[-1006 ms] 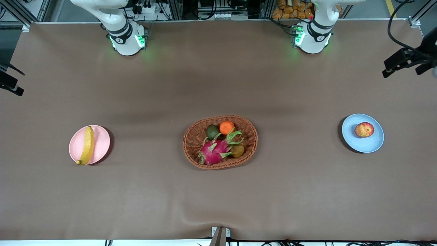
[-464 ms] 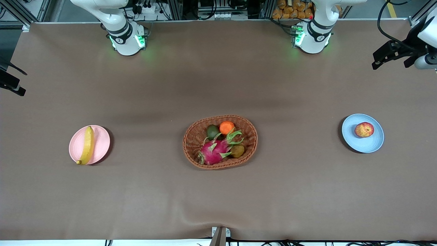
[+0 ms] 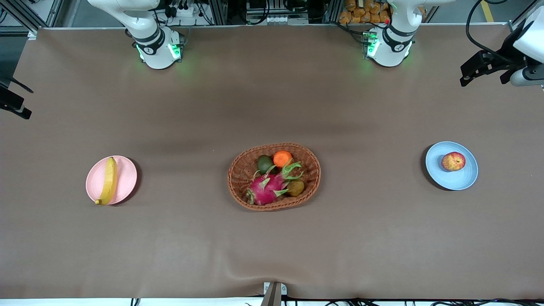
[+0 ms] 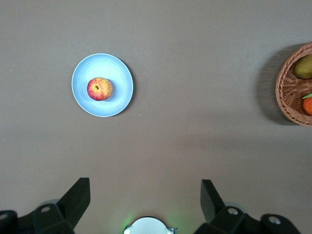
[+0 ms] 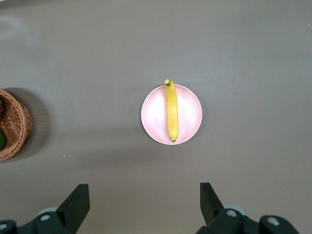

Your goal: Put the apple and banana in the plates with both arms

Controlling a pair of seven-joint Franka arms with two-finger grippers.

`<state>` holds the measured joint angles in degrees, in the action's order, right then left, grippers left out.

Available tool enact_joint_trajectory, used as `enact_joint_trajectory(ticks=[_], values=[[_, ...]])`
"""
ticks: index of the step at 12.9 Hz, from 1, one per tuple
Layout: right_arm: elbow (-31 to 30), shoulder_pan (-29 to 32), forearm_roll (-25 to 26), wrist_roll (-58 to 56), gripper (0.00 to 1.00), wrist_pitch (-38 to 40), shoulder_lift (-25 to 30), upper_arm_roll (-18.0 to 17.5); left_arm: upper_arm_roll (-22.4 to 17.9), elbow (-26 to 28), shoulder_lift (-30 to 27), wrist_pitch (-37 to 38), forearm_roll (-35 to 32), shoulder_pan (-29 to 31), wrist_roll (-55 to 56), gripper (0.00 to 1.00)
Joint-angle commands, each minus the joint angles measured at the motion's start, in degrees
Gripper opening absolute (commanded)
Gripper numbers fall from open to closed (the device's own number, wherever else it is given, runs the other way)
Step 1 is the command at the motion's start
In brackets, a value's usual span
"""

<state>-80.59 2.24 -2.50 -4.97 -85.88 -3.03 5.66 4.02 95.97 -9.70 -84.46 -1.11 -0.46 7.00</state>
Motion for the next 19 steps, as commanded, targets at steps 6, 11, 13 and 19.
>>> enact_joint_trajectory(ticks=[6,11,13,19], values=[[0.34,-0.13,-0.31,0.05,1.0,0.45,0.57,-0.12,0.46,0.89,-1.2,-0.01,-0.13,0.63,-0.14,1.0],[0.43,-0.04,-0.31,0.05,1.0,1.85,0.84,-0.12,0.2,0.28,-0.76,-0.18,-0.12,0.81,-0.14,1.0],[0.43,-0.57,-0.22,1.35,1.0,1.77,0.84,-0.3,-0.15,-0.77,0.11,-0.18,-0.12,1.25,-0.49,1.0],[0.43,-0.84,-0.05,1.8,1.0,1.24,0.57,-0.21,-0.33,-3.24,2.14,-0.09,-0.3,1.77,0.12,1.0]])
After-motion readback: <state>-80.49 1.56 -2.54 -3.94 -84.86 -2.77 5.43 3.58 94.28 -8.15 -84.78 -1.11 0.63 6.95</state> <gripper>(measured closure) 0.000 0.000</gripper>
